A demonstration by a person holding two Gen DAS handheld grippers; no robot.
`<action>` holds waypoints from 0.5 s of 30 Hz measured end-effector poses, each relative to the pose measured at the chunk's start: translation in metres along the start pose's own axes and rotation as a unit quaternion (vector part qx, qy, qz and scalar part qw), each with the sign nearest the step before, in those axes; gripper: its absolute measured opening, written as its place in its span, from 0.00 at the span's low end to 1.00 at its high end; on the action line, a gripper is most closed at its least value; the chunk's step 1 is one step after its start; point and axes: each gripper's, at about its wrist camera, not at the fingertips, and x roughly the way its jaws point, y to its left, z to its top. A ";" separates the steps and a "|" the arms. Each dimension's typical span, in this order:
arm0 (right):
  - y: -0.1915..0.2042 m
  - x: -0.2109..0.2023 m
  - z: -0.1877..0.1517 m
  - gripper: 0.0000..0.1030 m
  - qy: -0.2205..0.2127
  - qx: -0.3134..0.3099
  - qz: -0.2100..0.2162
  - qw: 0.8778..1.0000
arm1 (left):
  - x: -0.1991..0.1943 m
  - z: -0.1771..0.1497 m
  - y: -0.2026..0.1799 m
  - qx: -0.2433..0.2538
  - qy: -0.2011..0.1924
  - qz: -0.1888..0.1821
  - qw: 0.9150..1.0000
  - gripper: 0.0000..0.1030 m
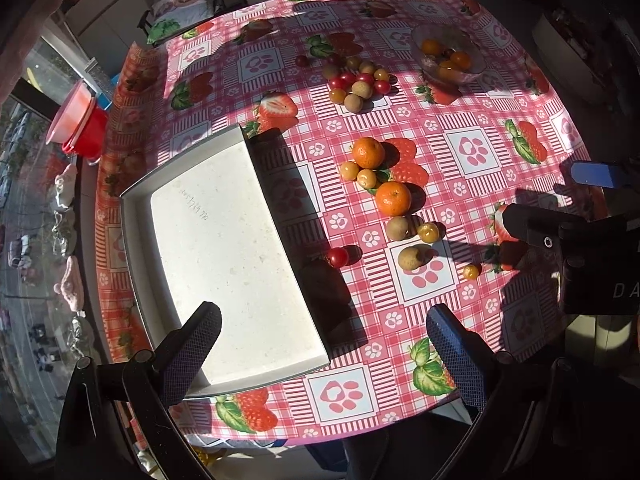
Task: Organize fruits
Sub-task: 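Move both tools over the table toward the loose fruit beside the white tray, then grasp a red cherry tomato with the left tool while the right tool grasps a yellow cherry tomato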
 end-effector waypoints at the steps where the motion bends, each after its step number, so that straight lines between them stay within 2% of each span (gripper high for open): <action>1: -0.002 0.001 -0.001 1.00 0.001 0.004 0.002 1.000 | 0.001 0.000 0.001 -0.003 -0.001 0.000 1.000 1.00; 6: -0.015 0.019 -0.012 1.00 0.024 0.022 0.010 0.999 | 0.016 0.001 0.001 -0.009 0.000 -0.009 1.000 1.00; 15: -0.028 0.064 -0.050 1.00 0.061 0.027 0.014 0.998 | 0.057 0.017 -0.026 0.044 -0.029 -0.009 0.999 1.00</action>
